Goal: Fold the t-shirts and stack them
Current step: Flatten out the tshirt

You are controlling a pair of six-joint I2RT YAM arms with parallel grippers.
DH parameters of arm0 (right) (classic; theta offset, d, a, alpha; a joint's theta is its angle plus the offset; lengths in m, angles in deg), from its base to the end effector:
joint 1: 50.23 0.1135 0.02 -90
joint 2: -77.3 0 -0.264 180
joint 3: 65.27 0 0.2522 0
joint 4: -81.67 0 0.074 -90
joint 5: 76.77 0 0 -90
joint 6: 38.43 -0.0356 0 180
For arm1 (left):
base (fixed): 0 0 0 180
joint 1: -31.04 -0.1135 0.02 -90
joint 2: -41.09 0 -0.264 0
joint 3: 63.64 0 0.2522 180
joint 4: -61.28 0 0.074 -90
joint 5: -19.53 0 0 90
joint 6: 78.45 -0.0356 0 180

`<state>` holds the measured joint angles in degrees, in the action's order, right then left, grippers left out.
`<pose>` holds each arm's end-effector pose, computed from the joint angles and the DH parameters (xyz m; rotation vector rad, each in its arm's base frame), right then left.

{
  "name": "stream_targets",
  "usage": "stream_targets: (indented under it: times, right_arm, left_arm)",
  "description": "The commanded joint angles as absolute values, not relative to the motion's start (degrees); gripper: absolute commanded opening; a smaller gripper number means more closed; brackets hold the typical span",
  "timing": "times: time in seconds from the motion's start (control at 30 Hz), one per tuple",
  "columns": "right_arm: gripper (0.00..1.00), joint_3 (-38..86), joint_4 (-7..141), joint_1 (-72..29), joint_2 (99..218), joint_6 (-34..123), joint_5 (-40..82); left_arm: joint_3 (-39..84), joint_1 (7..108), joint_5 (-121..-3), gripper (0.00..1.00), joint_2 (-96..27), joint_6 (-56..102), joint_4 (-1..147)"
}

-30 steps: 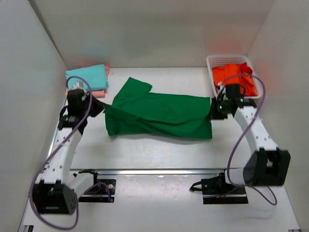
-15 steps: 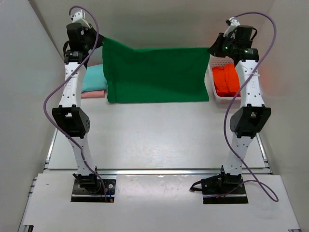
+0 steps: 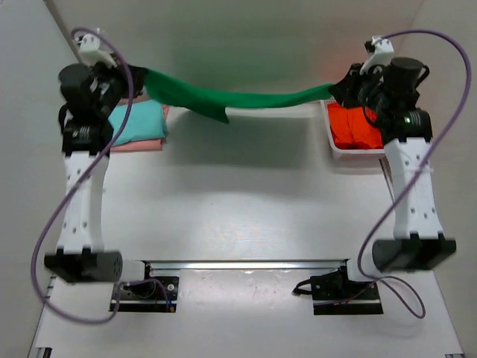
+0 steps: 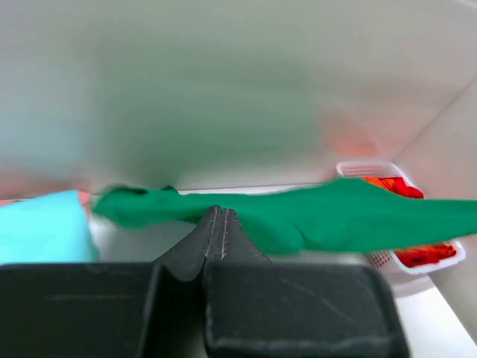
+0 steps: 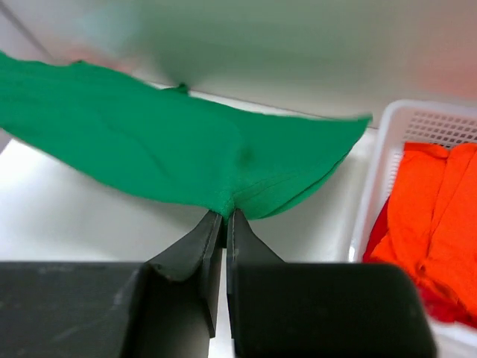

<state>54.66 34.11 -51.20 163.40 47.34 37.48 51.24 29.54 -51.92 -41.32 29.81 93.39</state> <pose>0.3152 0.0093 0.4920 -0.2196 1.7954 0.4229 0.3058 -0.0033 0.5113 -0.0151 1.5851 -0.4821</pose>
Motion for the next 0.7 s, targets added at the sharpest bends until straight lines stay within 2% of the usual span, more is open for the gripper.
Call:
stream_targets:
  times: [0.0,0.17,0.37,0.57,0.67]
  right_arm:
    - [0.00,49.0,37.4,-50.6,150.9,48.2,35.2]
    - [0.00,45.6,35.3,-45.7,140.1,47.7,31.9]
    - [0.00,49.0,35.2,-53.4,141.5,45.5,40.6]
    - [0.00,44.4,39.3,-48.4,148.0,46.7,38.5]
    - [0.00,38.3,44.3,-45.8,155.8,48.6,37.3]
  left_arm:
    - [47.2,29.9,-54.8,0.00,-26.5,26.3,93.6]
    - [46.3,38.3,-64.4,0.00,-16.9,21.9,102.6]
    - [53.7,41.8,-69.6,0.00,-20.2,18.6,106.3]
    - [49.8,36.2,-62.5,0.00,-27.4,19.8,102.8]
    - [40.3,31.8,-54.0,0.00,-33.0,23.1,95.8]
